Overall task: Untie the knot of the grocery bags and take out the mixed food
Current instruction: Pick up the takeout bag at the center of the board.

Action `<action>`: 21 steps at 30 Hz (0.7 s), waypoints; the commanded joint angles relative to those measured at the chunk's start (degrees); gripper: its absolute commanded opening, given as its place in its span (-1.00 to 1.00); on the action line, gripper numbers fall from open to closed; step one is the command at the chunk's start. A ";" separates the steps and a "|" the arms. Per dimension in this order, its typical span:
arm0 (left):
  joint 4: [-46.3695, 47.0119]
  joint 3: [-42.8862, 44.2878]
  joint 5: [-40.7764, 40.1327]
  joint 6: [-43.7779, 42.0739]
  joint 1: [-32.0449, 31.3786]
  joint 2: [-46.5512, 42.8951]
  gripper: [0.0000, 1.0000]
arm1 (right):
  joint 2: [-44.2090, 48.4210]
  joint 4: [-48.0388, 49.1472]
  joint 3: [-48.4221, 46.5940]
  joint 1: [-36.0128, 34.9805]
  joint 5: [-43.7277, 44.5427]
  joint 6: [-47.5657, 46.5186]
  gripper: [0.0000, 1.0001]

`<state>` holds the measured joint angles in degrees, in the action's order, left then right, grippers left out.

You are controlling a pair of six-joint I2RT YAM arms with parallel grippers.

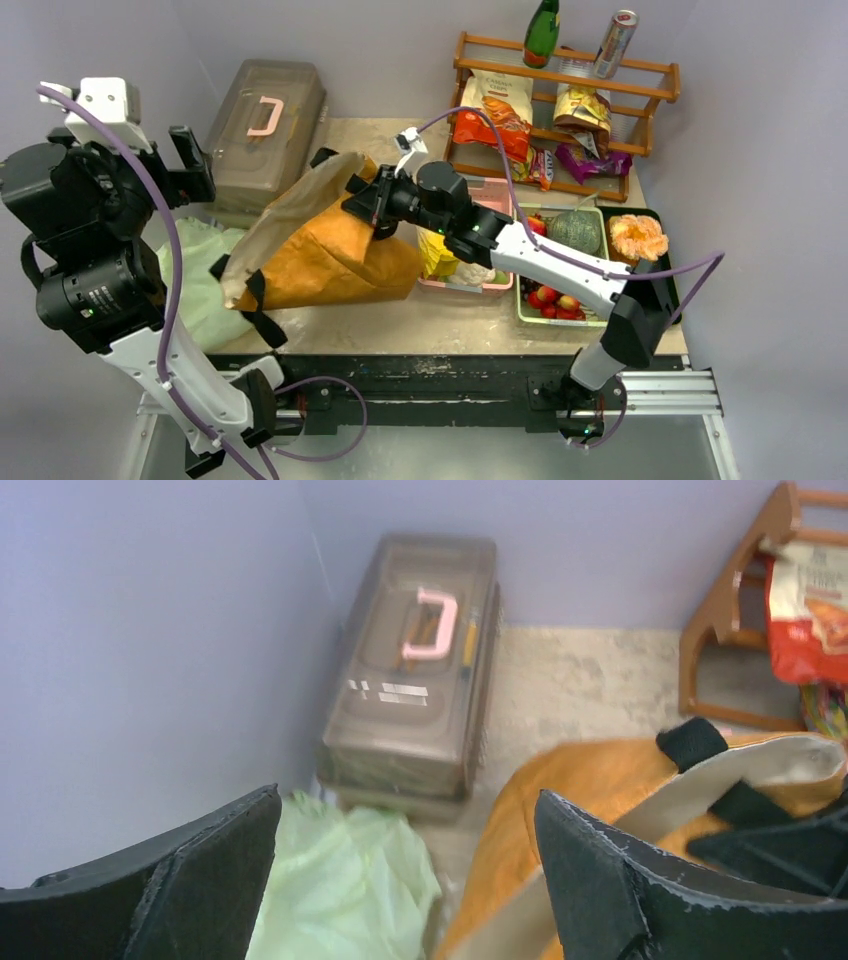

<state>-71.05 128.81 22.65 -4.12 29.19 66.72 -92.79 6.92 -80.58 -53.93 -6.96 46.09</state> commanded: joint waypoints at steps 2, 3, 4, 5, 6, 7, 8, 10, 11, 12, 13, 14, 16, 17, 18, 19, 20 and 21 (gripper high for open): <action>-2.17 -12.77 2.78 -0.76 0.23 -5.81 0.90 | 5.37 1.87 2.11 -3.09 10.65 7.00 -1.00; -1.38 -14.11 3.27 -0.80 0.23 -6.82 0.91 | 5.50 2.88 2.96 -3.68 11.37 8.93 -1.00; -1.15 -14.89 3.56 -0.65 0.22 -7.39 0.91 | 5.29 3.34 3.70 -4.25 12.08 10.33 -1.00; -1.39 -15.57 4.07 -0.38 0.25 -7.67 0.91 | 4.62 3.71 3.83 -4.72 12.56 11.81 -1.00; -1.54 -16.31 4.59 -0.03 0.25 -7.98 0.92 | 3.40 4.47 3.80 -5.11 12.63 13.26 -1.00; -1.40 -17.21 5.05 0.25 0.21 -8.49 0.92 | 1.97 5.61 3.48 -5.39 12.87 15.06 -1.00; -0.80 -18.45 5.50 0.44 0.20 -9.24 0.93 | 0.09 6.70 3.12 -5.70 13.67 17.49 -1.00; 0.85 -20.84 6.57 0.95 0.25 -11.00 0.94 | -5.23 7.44 0.62 -6.22 15.30 20.87 -1.00; 1.44 -21.44 7.16 1.10 0.24 -11.99 0.94 | -7.55 7.35 -2.22 -6.39 15.58 21.96 -1.00; 1.73 -21.87 7.71 1.01 0.21 -12.39 0.94 | -9.90 7.68 -4.36 -6.44 15.43 23.42 -1.00; 1.97 -22.19 7.88 0.54 0.17 -13.01 0.95 | -11.82 8.98 -6.32 -6.47 14.91 25.22 -1.00; 2.04 -22.47 7.68 0.04 0.20 -13.42 0.95 | -13.65 10.01 -8.70 -6.55 14.20 26.40 -1.00; 1.90 -22.51 6.54 -0.81 0.25 -13.83 0.96 | -15.76 9.76 -13.39 -7.29 15.58 25.52 -1.00; 1.82 -22.66 6.13 -1.33 0.22 -14.00 0.97 | -16.31 10.14 -14.80 -7.73 16.98 24.44 -1.00; 1.86 -22.93 5.83 -1.67 0.24 -14.21 0.97 | -16.74 10.73 -15.47 -8.15 18.44 23.45 -1.00; 1.88 -23.37 5.76 -1.90 0.17 -14.43 0.98 | -17.44 11.20 -15.88 -8.61 19.46 21.72 -1.00; 1.76 -24.03 5.99 -2.08 0.24 -14.57 0.99 | -18.18 11.46 -15.71 -9.11 19.82 20.12 -0.85; 1.22 -24.73 6.38 -2.20 0.25 -14.51 0.99 | -18.93 13.42 -14.46 -9.51 18.49 18.01 -0.55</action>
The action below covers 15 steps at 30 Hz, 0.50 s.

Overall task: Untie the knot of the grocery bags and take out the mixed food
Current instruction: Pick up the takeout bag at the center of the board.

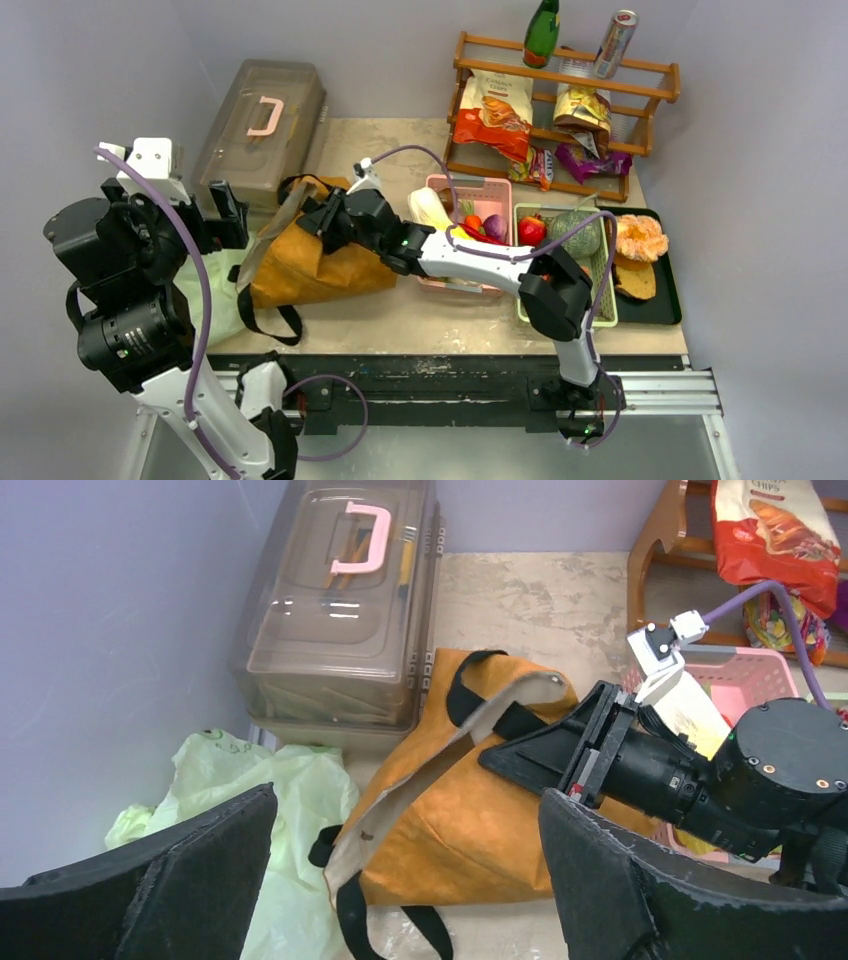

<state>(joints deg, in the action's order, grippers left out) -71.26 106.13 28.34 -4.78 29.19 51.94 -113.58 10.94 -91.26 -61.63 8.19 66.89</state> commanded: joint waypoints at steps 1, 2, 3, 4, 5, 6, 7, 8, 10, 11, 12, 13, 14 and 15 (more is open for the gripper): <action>0.45 -2.71 1.43 -1.82 0.19 0.46 1.00 | 0.97 12.64 -1.68 -2.17 0.80 -6.07 -0.11; -1.19 -3.44 2.46 -2.22 0.25 1.02 1.00 | 0.16 15.52 0.20 -2.34 -3.69 -10.48 0.31; -3.07 -3.93 2.80 -2.28 0.32 1.88 1.00 | -0.43 16.92 2.32 -2.36 -8.21 -13.51 0.58; -5.19 -4.41 3.15 -2.49 0.34 2.84 1.00 | -0.34 17.37 4.36 -2.36 -12.93 -17.34 0.78; -7.12 -4.72 4.12 -3.49 0.34 3.84 1.00 | 0.50 16.99 6.05 -2.36 -15.94 -21.47 0.92; -8.79 -5.03 4.80 -4.49 0.31 4.65 1.00 | 1.84 15.89 7.82 -2.35 -17.80 -25.15 0.97; -10.18 -5.70 5.91 -5.71 0.34 5.10 1.00 | 3.23 15.16 9.25 -2.34 -19.68 -27.91 0.97; -10.98 -6.55 7.95 -7.63 0.30 5.26 1.00 | 5.32 14.90 10.65 -2.33 -21.50 -30.99 0.98; -12.79 -8.25 11.23 -10.62 0.29 5.40 1.00 | 7.98 14.32 12.13 -2.20 -26.49 -36.41 0.97; -14.42 -8.93 13.31 -12.56 0.29 5.74 1.00 | 8.98 13.47 12.19 -2.10 -30.96 -39.79 0.98; -16.91 -9.53 15.66 -14.87 0.34 6.33 1.00 | 9.52 11.51 11.47 -1.97 -35.88 -43.89 0.98; -19.20 -10.13 17.17 -16.69 0.33 7.37 1.00 | 9.81 7.98 9.60 -1.85 -41.19 -48.11 0.98; -21.98 -10.78 18.47 -18.58 0.28 8.38 1.00 | 9.71 3.13 7.63 -1.81 -45.22 -51.71 0.98; -24.73 -11.37 19.67 -21.27 0.33 9.38 1.00 | 9.43 -2.29 5.29 -1.83 -47.83 -55.46 0.98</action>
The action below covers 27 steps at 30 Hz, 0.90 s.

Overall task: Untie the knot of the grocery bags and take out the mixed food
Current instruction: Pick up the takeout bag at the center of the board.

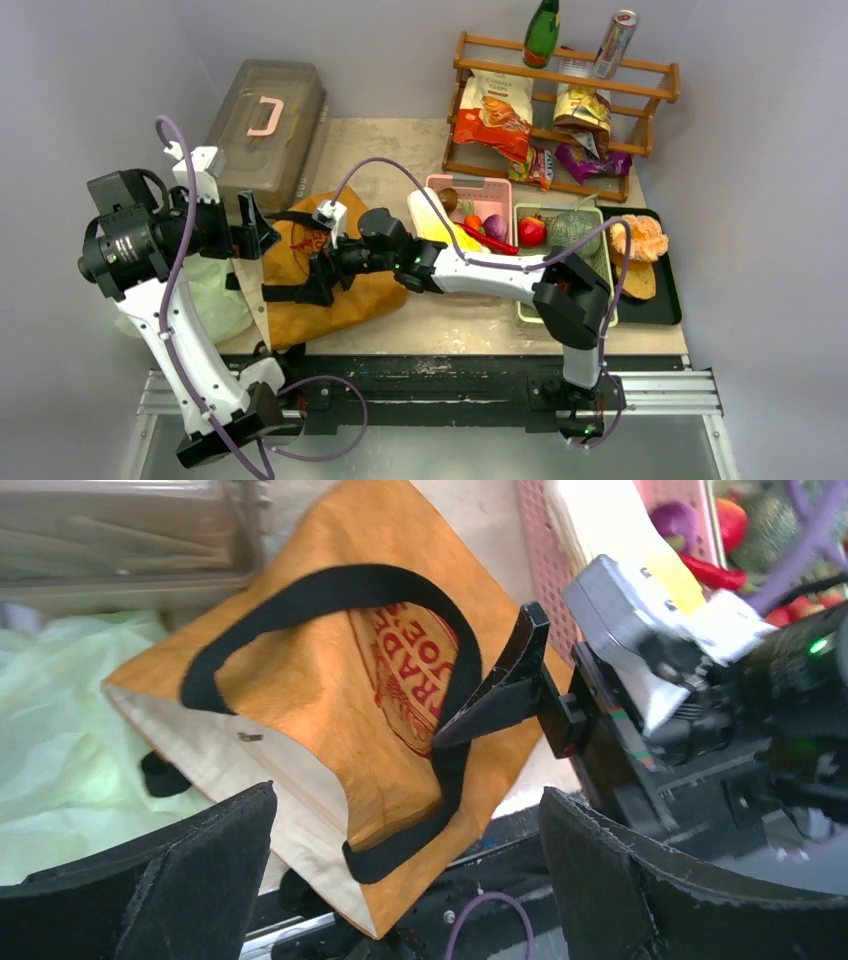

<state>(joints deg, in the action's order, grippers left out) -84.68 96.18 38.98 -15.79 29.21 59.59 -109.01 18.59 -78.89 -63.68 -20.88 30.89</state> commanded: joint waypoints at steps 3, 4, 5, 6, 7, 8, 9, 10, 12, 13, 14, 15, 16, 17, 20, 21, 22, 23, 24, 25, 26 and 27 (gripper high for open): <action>-13.06 -4.33 7.63 -12.55 0.29 2.35 1.00 | 4.86 -21.40 -9.78 2.12 -18.80 -24.28 0.98; -11.73 -6.01 6.34 -12.49 0.23 1.85 0.98 | 5.38 -21.85 -9.25 4.01 -20.07 -23.66 0.98; -10.28 -8.01 5.00 -12.32 0.22 1.56 0.92 | 5.96 -21.21 -8.56 6.09 -21.87 -22.09 0.98; -8.70 -10.05 4.10 -12.07 0.19 1.49 0.83 | 6.66 -20.67 -8.07 8.19 -22.66 -20.57 0.98; -7.41 -11.74 3.89 -12.15 0.18 1.94 0.73 | 7.35 -20.63 -7.89 10.15 -22.82 -19.40 0.98; -6.81 -13.20 3.81 -12.31 -0.25 2.88 0.59 | 7.81 -21.45 -8.09 11.66 -23.06 -19.35 0.95; -6.48 -14.39 2.83 -12.26 -1.39 4.32 0.41 | 8.03 -24.02 -8.62 12.86 -23.04 -20.42 0.92; -6.34 -16.31 0.58 -12.00 -2.41 6.06 0.28 | 8.12 -26.55 -9.24 13.61 -22.43 -22.53 0.88; -2.59 -21.01 -6.10 -9.42 -2.49 8.96 0.13 | 8.20 -31.90 -9.60 14.37 -20.93 -26.76 0.78; -0.22 -23.69 -9.87 -8.46 -2.45 9.86 0.06 | 8.24 -33.84 -9.35 14.45 -20.49 -28.44 0.72; 3.12 -25.87 -12.91 -7.18 -2.43 10.45 0.02 | 8.09 -35.20 -8.71 14.46 -20.21 -29.83 0.68; 6.45 -27.86 -15.77 -6.23 -2.44 10.88 0.02 | 7.89 -35.99 -7.85 14.46 -20.17 -30.52 0.62; 9.28 -29.07 -18.30 -5.23 -2.41 11.36 0.00 | 7.60 -36.30 -6.94 14.46 -20.02 -31.50 0.56; 12.09 -29.50 -20.10 -4.32 -2.45 11.95 -0.01 | 7.34 -36.44 -6.14 14.46 -20.07 -32.55 0.51; 13.36 -27.46 -18.16 -3.79 -1.33 12.84 -0.10 | 7.33 -36.02 -6.04 14.46 -19.88 -33.11 0.50; 11.92 -26.10 -12.78 -5.16 0.19 11.59 -0.02 | 7.65 -35.10 -6.85 14.46 -19.92 -32.90 0.52; 9.77 -24.73 -7.25 -7.06 1.71 10.37 0.14 | 7.93 -33.91 -7.60 14.46 -19.79 -31.79 0.55; 7.05 -23.28 -2.34 -9.33 2.90 9.38 0.31 | 7.95 -32.93 -8.89 14.48 -19.43 -29.68 0.58; 3.88 -22.14 1.38 -11.72 4.01 8.54 0.46 | 7.66 -31.96 -10.57 14.49 -18.70 -27.14 0.65; 0.69 -21.01 4.75 -14.26 5.19 8.01 0.53 | 7.13 -31.20 -12.38 14.46 -16.84 -24.86 0.72; -2.98 -19.85 8.01 -16.44 6.86 7.66 0.57 | 6.39 -30.30 -14.16 14.23 -15.48 -22.74 0.78; -6.68 -18.68 10.94 -18.93 8.79 7.50 0.58 | 4.98 -28.90 -16.05 13.75 -14.13 -20.36 0.85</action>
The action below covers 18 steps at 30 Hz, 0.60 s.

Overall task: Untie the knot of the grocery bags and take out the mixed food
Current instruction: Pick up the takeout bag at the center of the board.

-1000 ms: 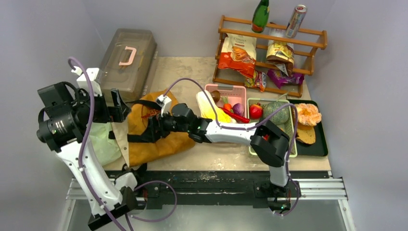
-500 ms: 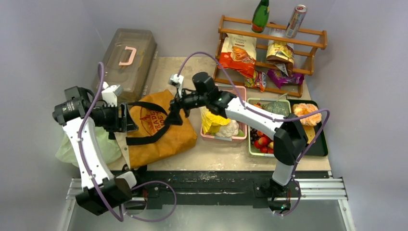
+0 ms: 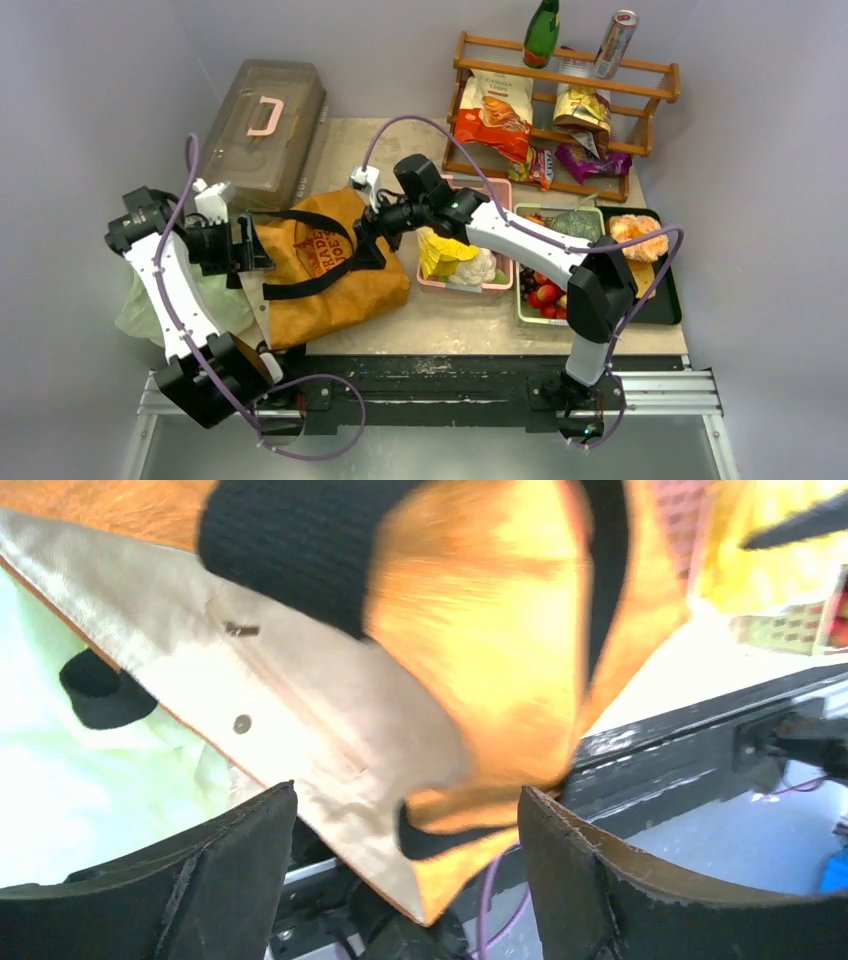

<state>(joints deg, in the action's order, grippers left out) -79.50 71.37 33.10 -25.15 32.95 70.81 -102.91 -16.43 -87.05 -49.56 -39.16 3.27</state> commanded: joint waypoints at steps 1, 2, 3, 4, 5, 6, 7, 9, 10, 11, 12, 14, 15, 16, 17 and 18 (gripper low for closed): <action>-15.25 7.67 19.73 -12.00 8.33 -3.71 0.58 | -2.56 7.02 -9.94 -1.00 5.97 9.24 0.93; -17.48 8.66 21.15 -13.38 10.15 -3.78 0.58 | -4.32 7.39 -12.18 -1.94 8.32 10.71 0.97; -18.36 9.10 21.16 -13.67 12.48 -3.85 0.58 | -6.40 7.07 -15.17 -3.24 10.81 11.86 0.98; -17.47 10.07 18.83 -12.64 14.10 -3.94 0.58 | -8.64 6.31 -18.34 -4.38 13.07 12.41 0.97; -14.59 10.77 14.14 -10.17 15.10 -4.39 0.58 | -10.85 5.69 -21.59 -5.76 15.05 12.77 0.98; -10.25 11.45 7.88 -8.09 15.54 -5.45 0.59 | -12.60 5.72 -24.33 -7.10 16.13 13.17 0.98; -6.31 11.98 2.61 -7.32 16.03 -7.06 0.63 | -14.45 5.46 -26.92 -8.30 16.77 13.25 0.98; 4.29 11.08 -8.16 -7.78 16.09 -11.14 0.86 | -17.37 4.78 -30.96 -10.77 18.56 13.21 0.98; 7.74 9.88 -13.41 -9.11 16.01 -12.68 0.98 | -18.43 4.92 -31.75 -11.70 19.06 13.17 0.98; 10.71 8.79 -19.66 -11.05 15.99 -13.24 1.00 | -19.00 5.03 -31.70 -12.55 19.99 13.05 0.98; 12.05 7.75 -23.75 -13.49 15.96 -12.66 1.00 | -19.65 5.25 -31.20 -13.06 21.26 13.08 0.98; 13.46 5.99 -27.96 -15.66 17.02 -9.77 1.00 | -21.14 4.90 -30.52 -13.95 23.51 12.71 0.98; 13.95 5.06 -28.04 -16.38 17.68 -8.62 1.00 | -22.11 4.55 -30.72 -14.36 24.50 11.84 0.98; 15.43 3.54 -28.30 -16.81 17.79 -8.02 1.00 | -22.92 4.22 -30.99 -14.91 26.22 10.57 0.98; 17.63 1.56 -28.36 -17.06 17.83 -8.06 1.00 | -23.88 4.07 -31.21 -15.45 28.21 9.20 0.98; 20.50 -0.39 -28.31 -17.28 17.85 -8.07 1.00 | -24.70 3.80 -31.73 -15.82 29.74 8.19 0.98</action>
<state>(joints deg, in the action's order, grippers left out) -69.89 77.32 12.82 -38.37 49.84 59.46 -126.13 -12.32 -116.25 -65.10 -18.20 14.63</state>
